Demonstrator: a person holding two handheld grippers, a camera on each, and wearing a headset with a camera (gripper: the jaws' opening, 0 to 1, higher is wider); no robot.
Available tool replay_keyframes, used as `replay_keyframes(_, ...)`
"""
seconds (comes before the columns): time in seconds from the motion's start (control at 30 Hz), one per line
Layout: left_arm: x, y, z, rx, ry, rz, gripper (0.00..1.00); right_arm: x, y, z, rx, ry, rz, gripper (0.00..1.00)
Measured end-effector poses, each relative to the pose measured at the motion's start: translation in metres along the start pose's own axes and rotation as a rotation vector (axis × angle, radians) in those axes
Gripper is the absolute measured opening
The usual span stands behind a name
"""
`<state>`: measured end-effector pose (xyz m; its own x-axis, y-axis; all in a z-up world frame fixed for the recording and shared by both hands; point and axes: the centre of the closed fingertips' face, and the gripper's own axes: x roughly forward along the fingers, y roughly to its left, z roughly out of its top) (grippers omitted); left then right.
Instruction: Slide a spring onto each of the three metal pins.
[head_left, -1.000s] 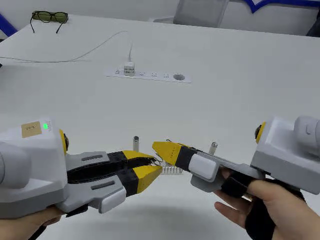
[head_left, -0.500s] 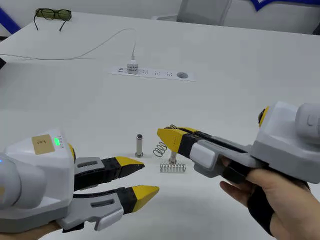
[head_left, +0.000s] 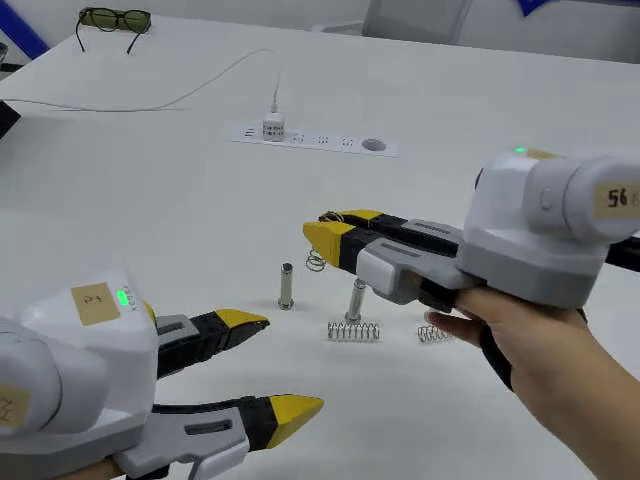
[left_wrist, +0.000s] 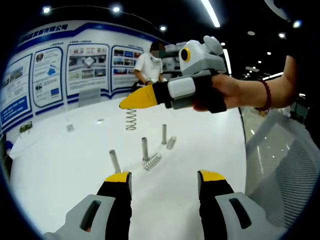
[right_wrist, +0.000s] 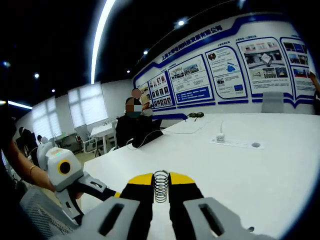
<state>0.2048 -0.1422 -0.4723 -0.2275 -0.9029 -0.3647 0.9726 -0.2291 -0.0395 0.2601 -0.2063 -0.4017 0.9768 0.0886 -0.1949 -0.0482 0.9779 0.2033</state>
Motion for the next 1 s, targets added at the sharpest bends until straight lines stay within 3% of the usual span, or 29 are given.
replay_keyframes(0.3, 0.0, 0.005, -0.005, -0.024, 0.011, 0.026, 0.65, 0.018, -0.008, -0.005, -0.028, 0.02, -0.006, 0.12)
replay_keyframes(0.5, 0.0, 0.006, -0.008, -0.032, 0.016, 0.041, 0.71, 0.029, -0.011, -0.017, -0.07, 0.056, -0.008, 0.12)
replay_keyframes(0.7, -0.002, 0.01, -0.012, -0.033, 0.031, 0.066, 0.79, 0.036, -0.016, -0.024, -0.072, 0.066, -0.018, 0.12)
replay_keyframes(1.0, -0.002, 0.01, -0.017, -0.053, 0.043, 0.066, 0.82, 0.043, -0.021, -0.031, -0.063, 0.077, -0.031, 0.12)
